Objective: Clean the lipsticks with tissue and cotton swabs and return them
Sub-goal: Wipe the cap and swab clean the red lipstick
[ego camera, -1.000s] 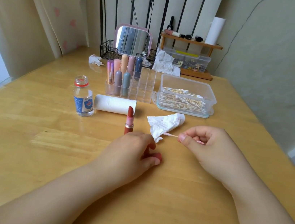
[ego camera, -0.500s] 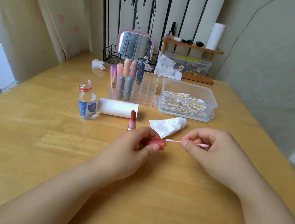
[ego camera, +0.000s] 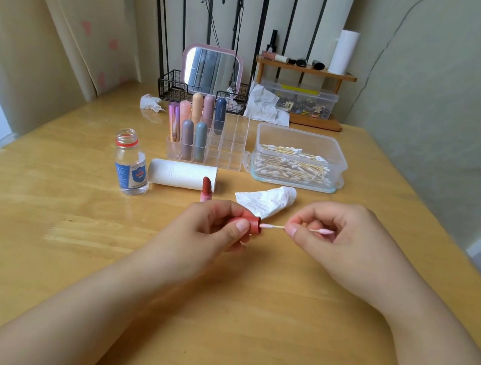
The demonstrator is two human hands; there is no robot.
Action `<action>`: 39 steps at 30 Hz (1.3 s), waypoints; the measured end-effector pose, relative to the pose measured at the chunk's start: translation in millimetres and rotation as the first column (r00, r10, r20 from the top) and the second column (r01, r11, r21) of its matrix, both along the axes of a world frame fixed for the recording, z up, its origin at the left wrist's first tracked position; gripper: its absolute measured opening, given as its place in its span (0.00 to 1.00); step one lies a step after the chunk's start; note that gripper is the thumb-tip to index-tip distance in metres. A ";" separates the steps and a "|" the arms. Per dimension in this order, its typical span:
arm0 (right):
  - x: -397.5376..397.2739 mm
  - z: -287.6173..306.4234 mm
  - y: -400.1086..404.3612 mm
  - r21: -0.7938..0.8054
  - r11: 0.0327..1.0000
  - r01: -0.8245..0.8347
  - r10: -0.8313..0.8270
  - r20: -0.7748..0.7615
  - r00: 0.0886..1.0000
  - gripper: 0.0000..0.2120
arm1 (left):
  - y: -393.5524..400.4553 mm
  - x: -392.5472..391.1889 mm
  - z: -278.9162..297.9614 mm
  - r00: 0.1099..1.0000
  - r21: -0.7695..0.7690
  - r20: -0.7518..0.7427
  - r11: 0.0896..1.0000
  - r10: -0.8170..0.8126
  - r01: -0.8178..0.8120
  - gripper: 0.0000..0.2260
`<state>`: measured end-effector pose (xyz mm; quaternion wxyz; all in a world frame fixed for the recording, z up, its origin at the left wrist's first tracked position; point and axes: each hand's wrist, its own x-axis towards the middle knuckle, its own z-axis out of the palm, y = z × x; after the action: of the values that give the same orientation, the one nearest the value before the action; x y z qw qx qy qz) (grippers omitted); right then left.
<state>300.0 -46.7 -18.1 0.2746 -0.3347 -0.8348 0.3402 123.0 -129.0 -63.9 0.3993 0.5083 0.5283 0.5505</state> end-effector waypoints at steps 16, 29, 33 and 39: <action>-3.8 -2.3 -4.8 0.141 0.990 -0.031 0.028 0.025 0.999 0.08 | -1.1 0.4 1.9 0.999 0.082 0.025 0.996 -0.024 0.022 0.07; -3.8 -0.3 -9.7 0.016 0.994 -0.107 0.107 -0.012 0.994 0.09 | -3.0 -1.1 7.2 0.995 0.054 0.099 0.999 -0.002 -0.004 0.08; -4.7 -3.9 -6.7 0.113 0.994 0.005 0.003 -0.075 0.997 0.08 | -3.2 0.7 10.4 0.996 0.037 0.083 0.999 -0.020 0.017 0.07; -5.7 -1.3 -10.4 -0.013 0.992 -0.128 0.127 -0.014 0.992 0.06 | -3.0 -2.4 13.1 0.997 0.007 0.062 0.999 0.034 -0.035 0.08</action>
<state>294.3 -57.0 -19.4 0.2556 -0.2802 -0.8503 0.3648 120.6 -132.0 -50.8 0.4038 0.4834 0.5222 0.5749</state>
